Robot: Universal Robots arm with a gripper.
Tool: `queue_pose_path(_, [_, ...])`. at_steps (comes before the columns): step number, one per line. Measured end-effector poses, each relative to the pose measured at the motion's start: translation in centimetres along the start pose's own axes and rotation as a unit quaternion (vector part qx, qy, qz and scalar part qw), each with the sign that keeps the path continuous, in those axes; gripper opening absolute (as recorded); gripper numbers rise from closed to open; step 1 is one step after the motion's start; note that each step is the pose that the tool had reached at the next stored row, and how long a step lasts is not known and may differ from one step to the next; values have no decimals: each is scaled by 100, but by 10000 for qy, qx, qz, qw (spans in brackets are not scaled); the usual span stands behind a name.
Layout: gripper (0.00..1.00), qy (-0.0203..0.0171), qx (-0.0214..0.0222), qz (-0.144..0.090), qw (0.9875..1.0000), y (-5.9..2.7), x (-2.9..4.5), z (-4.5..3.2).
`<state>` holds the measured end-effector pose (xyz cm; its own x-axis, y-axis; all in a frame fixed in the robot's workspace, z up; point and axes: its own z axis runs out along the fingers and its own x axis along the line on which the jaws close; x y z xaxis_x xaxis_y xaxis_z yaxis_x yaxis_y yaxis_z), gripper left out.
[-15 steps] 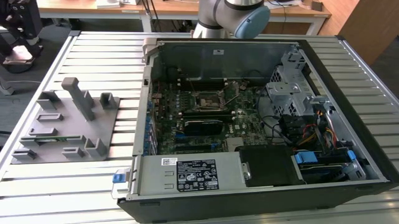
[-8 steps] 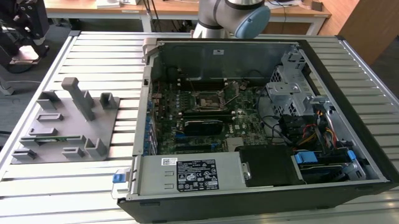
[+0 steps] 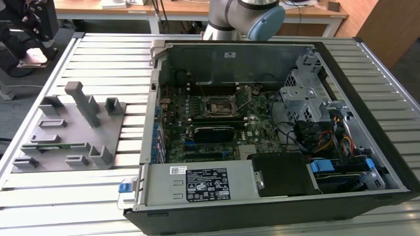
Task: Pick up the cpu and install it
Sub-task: 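Pick up the cpu and move it towards the insertion slot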
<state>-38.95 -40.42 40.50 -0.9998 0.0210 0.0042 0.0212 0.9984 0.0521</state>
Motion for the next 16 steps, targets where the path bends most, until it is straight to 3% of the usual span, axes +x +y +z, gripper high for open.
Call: queue_pose_path(16, [53,0,0,0,10000,4,-201,0])
